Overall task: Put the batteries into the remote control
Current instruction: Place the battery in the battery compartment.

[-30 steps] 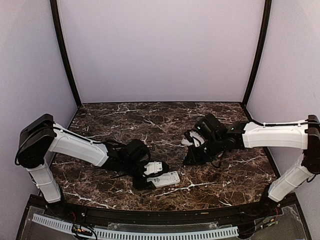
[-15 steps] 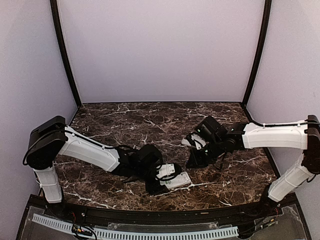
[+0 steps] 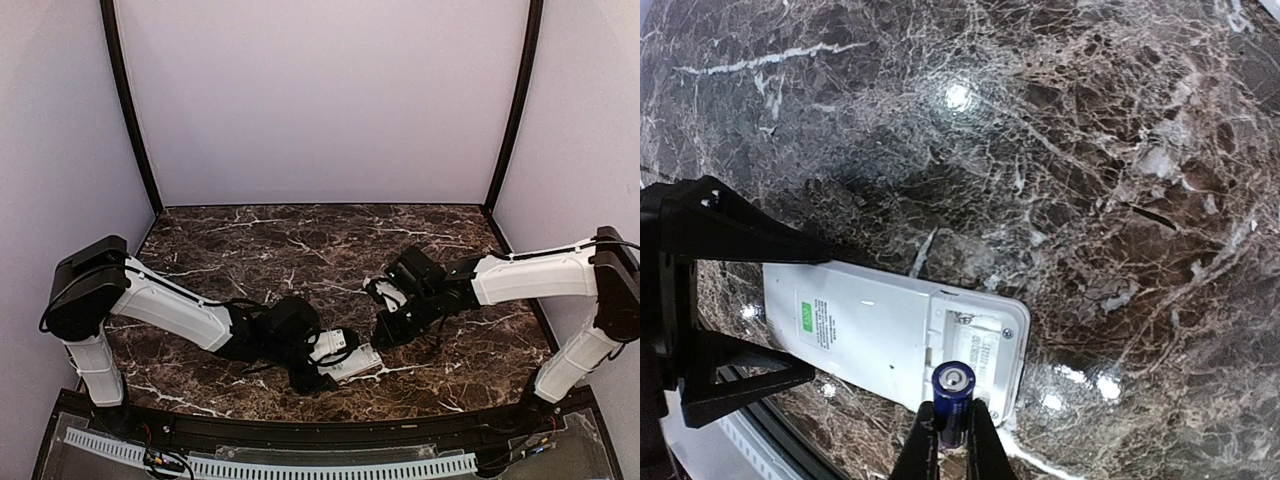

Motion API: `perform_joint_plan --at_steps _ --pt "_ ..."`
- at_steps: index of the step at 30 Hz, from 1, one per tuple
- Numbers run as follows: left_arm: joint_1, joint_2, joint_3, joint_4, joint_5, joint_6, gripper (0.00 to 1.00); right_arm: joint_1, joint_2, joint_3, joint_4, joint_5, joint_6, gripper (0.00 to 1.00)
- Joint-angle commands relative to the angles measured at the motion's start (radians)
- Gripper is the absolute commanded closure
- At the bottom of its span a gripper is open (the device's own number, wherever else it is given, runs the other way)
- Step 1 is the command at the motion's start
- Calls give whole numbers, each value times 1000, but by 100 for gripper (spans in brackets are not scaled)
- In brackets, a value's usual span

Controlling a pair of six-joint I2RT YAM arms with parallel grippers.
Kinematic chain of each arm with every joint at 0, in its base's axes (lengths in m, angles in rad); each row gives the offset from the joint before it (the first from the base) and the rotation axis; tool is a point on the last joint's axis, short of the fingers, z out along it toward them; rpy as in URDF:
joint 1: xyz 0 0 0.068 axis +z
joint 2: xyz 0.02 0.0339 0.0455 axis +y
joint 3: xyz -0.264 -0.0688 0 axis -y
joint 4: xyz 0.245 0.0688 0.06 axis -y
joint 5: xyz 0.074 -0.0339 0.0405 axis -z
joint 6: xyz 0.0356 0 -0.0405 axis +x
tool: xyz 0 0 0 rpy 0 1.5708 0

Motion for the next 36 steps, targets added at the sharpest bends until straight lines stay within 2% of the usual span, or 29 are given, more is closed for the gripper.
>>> perform_joint_plan --at_steps 1,7,13,21,26,36 --pt "-5 3 -49 -47 -53 -68 27 7 36 -1 88 -27 -82 100" --pt "-6 11 -61 -40 -96 -70 34 12 85 -21 153 -42 -62 100" --pt "-7 11 -68 -36 -89 -66 47 19 102 -25 120 8 -42 100" --pt "-8 11 -66 -42 -91 -60 56 38 65 -44 85 69 -1 100" --pt "-8 11 -64 -44 -92 -55 59 48 60 -61 90 98 15 100" --pt "-10 11 -64 -42 -102 -55 62 81 67 -20 -15 186 -8 100"
